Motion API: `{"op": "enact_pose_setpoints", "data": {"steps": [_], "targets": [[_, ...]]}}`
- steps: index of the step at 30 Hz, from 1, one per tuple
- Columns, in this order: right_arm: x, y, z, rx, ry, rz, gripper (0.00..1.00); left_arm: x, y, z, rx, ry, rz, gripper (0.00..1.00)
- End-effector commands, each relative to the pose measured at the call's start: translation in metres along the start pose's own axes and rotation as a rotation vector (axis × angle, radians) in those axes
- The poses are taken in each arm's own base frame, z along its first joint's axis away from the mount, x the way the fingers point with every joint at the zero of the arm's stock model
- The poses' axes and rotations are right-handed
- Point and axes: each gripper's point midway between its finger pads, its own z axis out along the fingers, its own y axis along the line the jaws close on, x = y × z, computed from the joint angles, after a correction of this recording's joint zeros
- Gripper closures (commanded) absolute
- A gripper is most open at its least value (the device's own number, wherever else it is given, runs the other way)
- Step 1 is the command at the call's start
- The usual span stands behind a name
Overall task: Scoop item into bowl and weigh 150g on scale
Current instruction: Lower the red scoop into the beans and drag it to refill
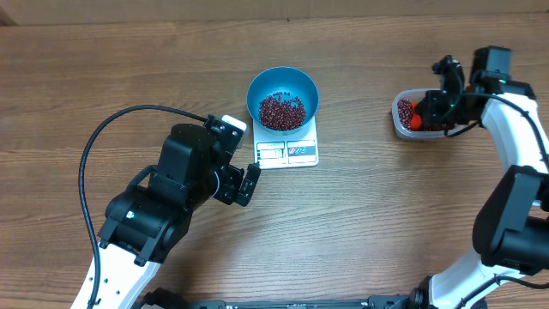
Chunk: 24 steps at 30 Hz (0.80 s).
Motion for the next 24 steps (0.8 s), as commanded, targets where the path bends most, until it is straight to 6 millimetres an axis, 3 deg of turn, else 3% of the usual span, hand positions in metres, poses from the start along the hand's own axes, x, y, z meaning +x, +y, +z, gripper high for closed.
{"op": "enact_pose_setpoints", "data": {"steps": [1,9,24], "targets": [[0.000,0.000,-0.004,-0.087,-0.023,0.036,0.96,0.001,-0.001,-0.001,-0.002,-0.003,-0.001,0.00],[0.021,-0.018,0.017,-0.148,0.035,0.134,0.96,0.001,-0.001,-0.001,-0.002,-0.003,-0.001,0.01],[0.029,-0.018,0.030,-0.198,0.061,0.163,0.97,0.001,-0.001,-0.001,-0.002,-0.003,-0.001,0.01]]}}
